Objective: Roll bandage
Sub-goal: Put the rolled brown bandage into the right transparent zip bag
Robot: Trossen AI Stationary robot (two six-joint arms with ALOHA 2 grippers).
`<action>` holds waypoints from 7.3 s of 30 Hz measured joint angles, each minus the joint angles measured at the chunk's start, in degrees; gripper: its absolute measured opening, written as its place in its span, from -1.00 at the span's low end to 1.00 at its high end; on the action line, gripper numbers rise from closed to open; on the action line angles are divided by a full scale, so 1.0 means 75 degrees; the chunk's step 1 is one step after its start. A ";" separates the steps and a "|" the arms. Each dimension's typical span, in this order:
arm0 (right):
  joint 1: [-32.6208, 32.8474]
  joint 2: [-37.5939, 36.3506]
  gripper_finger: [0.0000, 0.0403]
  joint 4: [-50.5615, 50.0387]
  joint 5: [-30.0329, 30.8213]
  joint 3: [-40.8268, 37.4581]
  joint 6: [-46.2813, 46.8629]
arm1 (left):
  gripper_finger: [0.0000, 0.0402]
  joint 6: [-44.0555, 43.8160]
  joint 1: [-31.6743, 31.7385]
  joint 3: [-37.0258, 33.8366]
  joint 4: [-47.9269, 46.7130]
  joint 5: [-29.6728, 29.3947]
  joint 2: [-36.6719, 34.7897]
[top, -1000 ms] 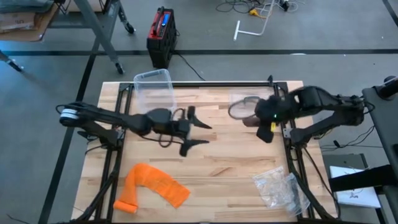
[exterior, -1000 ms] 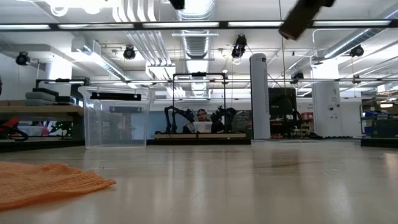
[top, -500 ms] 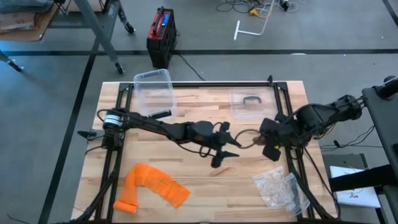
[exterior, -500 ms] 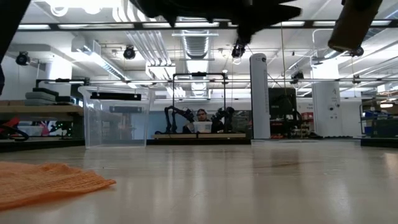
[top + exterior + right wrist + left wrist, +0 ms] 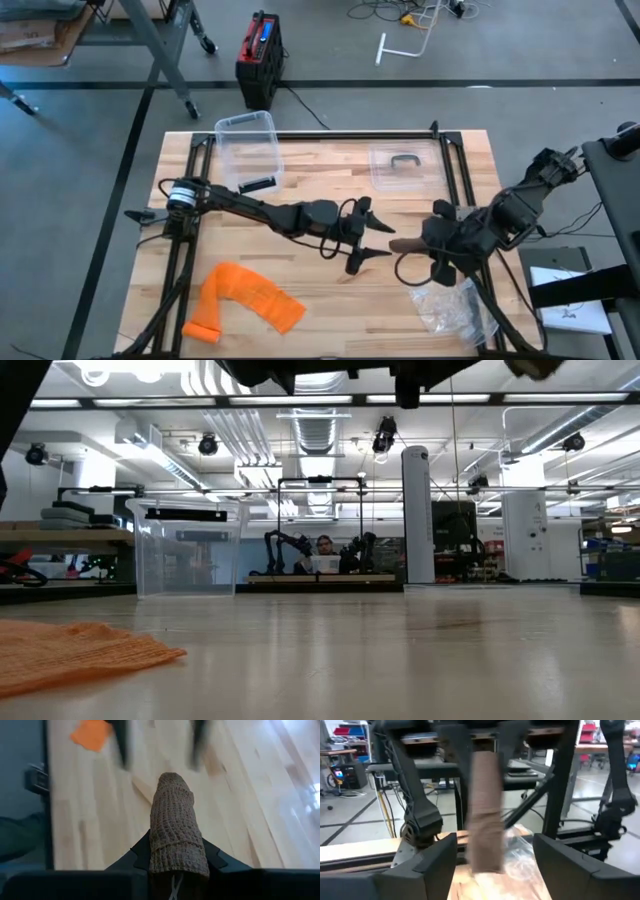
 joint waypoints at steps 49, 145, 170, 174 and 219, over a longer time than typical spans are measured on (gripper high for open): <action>0.0143 0.1068 0.07 -0.1324 -0.4186 -0.1398 0.3939 | -0.70 0.0430 -0.1525 -0.1598 -0.5706 -0.4523 -0.4686; 0.2282 0.5702 0.07 0.2581 0.1976 -0.1878 -0.0872 | -0.71 -0.1501 -0.2135 -0.2841 -0.5463 -0.4845 -0.4995; 0.0597 0.4429 -0.94 0.1423 0.2429 -0.1219 0.0156 | -0.73 -0.0880 -0.2305 -0.2841 -0.4402 -0.4912 -0.4850; -0.0594 0.3071 -0.98 0.1398 0.1796 -0.1227 0.0203 | -0.73 -0.0504 -0.2334 -0.2750 -0.4042 -0.4680 -0.4511; -0.2927 0.2393 -1.00 0.2044 0.1783 -0.0056 -0.1149 | -0.72 -0.2752 -0.1534 0.0258 -0.8873 -0.5792 -0.1919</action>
